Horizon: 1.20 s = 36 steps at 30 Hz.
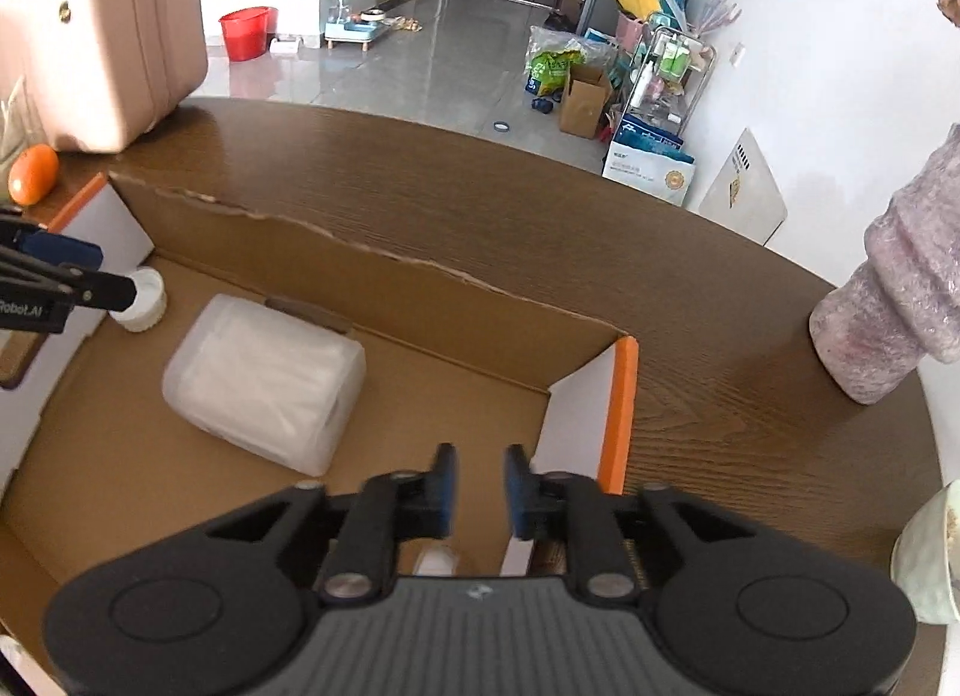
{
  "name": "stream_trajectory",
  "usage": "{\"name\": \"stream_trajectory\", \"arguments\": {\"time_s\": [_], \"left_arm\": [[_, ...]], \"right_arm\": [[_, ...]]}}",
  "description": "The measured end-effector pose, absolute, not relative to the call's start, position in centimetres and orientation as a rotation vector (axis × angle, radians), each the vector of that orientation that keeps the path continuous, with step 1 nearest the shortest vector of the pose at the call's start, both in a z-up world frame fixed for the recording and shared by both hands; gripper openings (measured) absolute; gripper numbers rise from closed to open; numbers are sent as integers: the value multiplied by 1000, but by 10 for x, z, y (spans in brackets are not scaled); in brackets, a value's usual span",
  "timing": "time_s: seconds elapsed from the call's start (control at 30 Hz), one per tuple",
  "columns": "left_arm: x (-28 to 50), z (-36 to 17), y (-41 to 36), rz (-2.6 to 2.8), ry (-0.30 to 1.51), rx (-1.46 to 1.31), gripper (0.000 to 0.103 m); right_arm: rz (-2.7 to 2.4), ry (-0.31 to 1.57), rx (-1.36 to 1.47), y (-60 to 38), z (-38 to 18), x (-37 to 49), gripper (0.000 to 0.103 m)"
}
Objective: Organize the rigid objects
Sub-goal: 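Release the white cap into the red box and raise the left tool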
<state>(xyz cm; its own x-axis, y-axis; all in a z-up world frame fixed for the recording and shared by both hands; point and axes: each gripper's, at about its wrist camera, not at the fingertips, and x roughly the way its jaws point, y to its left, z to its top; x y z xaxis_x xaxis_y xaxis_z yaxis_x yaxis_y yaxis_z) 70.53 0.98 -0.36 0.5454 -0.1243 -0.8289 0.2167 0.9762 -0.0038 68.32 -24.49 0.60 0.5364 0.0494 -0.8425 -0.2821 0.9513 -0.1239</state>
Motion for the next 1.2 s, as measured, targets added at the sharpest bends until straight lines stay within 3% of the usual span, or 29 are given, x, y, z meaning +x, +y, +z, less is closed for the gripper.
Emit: {"name": "stream_trajectory", "arguments": {"time_s": [0.03, 0.1, 0.37, 0.53, 0.67, 0.73, 0.87, 0.93, 1.2], "left_arm": [[703, 0, 12, -201, 970, 97, 51], [698, 10, 16, -196, 958, 87, 56], [658, 66, 27, -165, 900, 69, 69], [618, 109, 22, -158, 813, 82, 76], [578, 146, 19, -165, 704, 67, 91], [556, 160, 16, -164, 652, 74, 91], [512, 183, 9, -159, 510, 101, 103], [490, 190, 7, -145, 422, 119, 103], [417, 192, 3, -48, 251, 102, 103]], "right_arm": [[206, 985, -248, -246, 9, 682, 43], [218, 967, -238, -247, 17, 676, 55], [223, 908, -242, -253, 63, 645, 58], [228, 820, -251, -258, 106, 604, 67], [236, 755, -228, -265, 138, 571, 75], [234, 716, -230, -267, 153, 554, 77], [235, 632, -203, -274, 178, 520, 81], [227, 581, -191, -277, 188, 504, 91], [188, 315, -94, -290, 210, 430, 102]]}}
